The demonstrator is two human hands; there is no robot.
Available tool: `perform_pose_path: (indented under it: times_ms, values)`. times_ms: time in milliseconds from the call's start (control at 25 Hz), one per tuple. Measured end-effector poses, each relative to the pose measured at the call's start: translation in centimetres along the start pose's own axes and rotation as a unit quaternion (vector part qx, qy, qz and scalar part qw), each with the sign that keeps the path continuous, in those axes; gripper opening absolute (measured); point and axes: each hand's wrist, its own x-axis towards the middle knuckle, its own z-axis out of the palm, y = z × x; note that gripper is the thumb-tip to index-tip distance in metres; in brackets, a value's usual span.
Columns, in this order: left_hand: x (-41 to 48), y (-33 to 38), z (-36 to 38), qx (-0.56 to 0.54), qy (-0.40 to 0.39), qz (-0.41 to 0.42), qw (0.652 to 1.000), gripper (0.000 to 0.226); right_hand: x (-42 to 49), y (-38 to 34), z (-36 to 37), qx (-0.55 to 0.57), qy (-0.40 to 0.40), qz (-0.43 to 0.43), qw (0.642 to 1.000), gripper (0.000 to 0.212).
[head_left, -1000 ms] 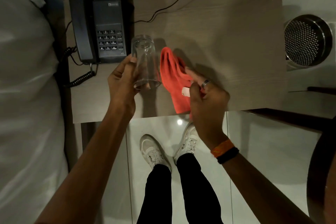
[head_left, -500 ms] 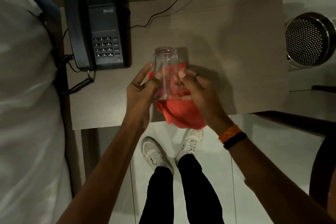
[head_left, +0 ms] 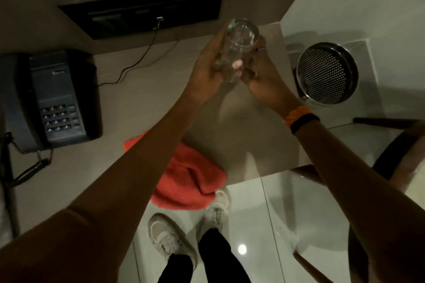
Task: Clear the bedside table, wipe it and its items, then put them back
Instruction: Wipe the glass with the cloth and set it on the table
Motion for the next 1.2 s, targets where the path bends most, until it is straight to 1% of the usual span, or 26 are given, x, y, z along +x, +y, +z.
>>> perform_pose_path:
  times_ms: [80, 160, 200, 280, 400, 480, 560, 600, 640, 720, 760, 840, 920, 960, 1000, 1080, 1120, 1200]
  values:
    - [2.5, -0.3, 1.2, 0.009, -0.007, 0.027, 1.000, 0.080, 1.5, 0.8, -0.5, -0.008, 0.062, -0.022, 0.998, 0.064]
    - [4.1, -1.4, 1.9, 0.033, -0.007, 0.030, 0.999, 0.080, 2.7, 1.7, -0.7, -0.008, 0.092, -0.035, 0.995, 0.070]
    - [4.6, -1.8, 2.1, 0.043, -0.005, 0.031, 0.999, 0.079, 3.2, 2.2, -0.6, -0.004, 0.097, -0.035, 0.995, 0.071]
    - [5.3, -2.8, 2.4, 0.061, -0.001, 0.033, 0.998, 0.079, 4.1, 3.0, -0.5, 0.004, 0.093, -0.034, 0.995, 0.067]
    - [6.1, -4.1, 2.3, 0.086, 0.021, 0.039, 0.995, 0.083, 4.8, 3.1, -0.4, 0.022, 0.073, -0.037, 0.996, 0.063]
    - [6.6, -4.3, 2.0, 0.089, 0.031, 0.022, 0.995, 0.086, 5.5, 2.5, -0.3, 0.045, 0.059, -0.030, 0.997, 0.063]
    - [6.7, -4.2, 1.7, 0.098, 0.036, 0.005, 0.995, 0.087, 5.7, 2.1, 0.0, 0.062, 0.064, -0.016, 0.996, 0.060]
    - [6.3, -4.0, 1.7, 0.097, 0.035, 0.000, 0.995, 0.087, 5.5, 2.6, 0.3, 0.069, 0.067, -0.011, 0.995, 0.060]
    - [5.8, -4.0, 1.7, 0.096, 0.042, -0.005, 0.994, 0.087, 5.0, 3.0, 0.5, 0.065, 0.074, -0.006, 0.995, 0.067]
    - [3.4, -3.5, 1.3, 0.113, 0.085, -0.031, 0.989, 0.083, 2.9, 3.9, 1.6, 0.041, 0.115, 0.006, 0.992, 0.084]
    - [1.5, -3.3, 1.0, 0.130, 0.111, -0.038, 0.984, 0.080, 1.6, 4.1, 2.4, 0.029, 0.143, 0.012, 0.989, 0.085]
    - [-3.7, -3.0, -0.1, 0.174, 0.151, -0.019, 0.973, 0.074, -2.0, 2.8, 4.6, -0.010, 0.192, 0.003, 0.981, 0.074]
    - [-9.7, -2.6, -1.9, 0.221, 0.178, -0.012, 0.959, 0.067, -5.8, 0.0, 7.7, -0.063, 0.202, -0.061, 0.976, 0.064]
    - [-12.3, -2.6, -3.0, 0.250, 0.189, -0.019, 0.950, 0.064, -7.6, -1.9, 9.4, -0.096, 0.186, -0.093, 0.973, 0.059]
    - [-15.1, -2.3, -4.6, 0.285, 0.211, -0.027, 0.935, 0.063, -8.9, -3.7, 11.7, -0.121, 0.151, -0.125, 0.973, 0.056]
    - [-19.9, -2.1, -8.3, 0.352, 0.275, -0.032, 0.894, 0.064, -11.1, -7.9, 16.1, -0.153, 0.054, -0.168, 0.972, 0.052]
    - [-22.3, -1.6, -10.8, 0.380, 0.319, -0.033, 0.868, 0.065, -12.0, -10.5, 18.5, -0.167, 0.013, -0.204, 0.964, 0.051]
    - [-27.0, -0.1, -15.7, 0.418, 0.406, -0.050, 0.811, 0.065, -13.2, -15.5, 23.0, -0.172, -0.035, -0.297, 0.938, 0.052]
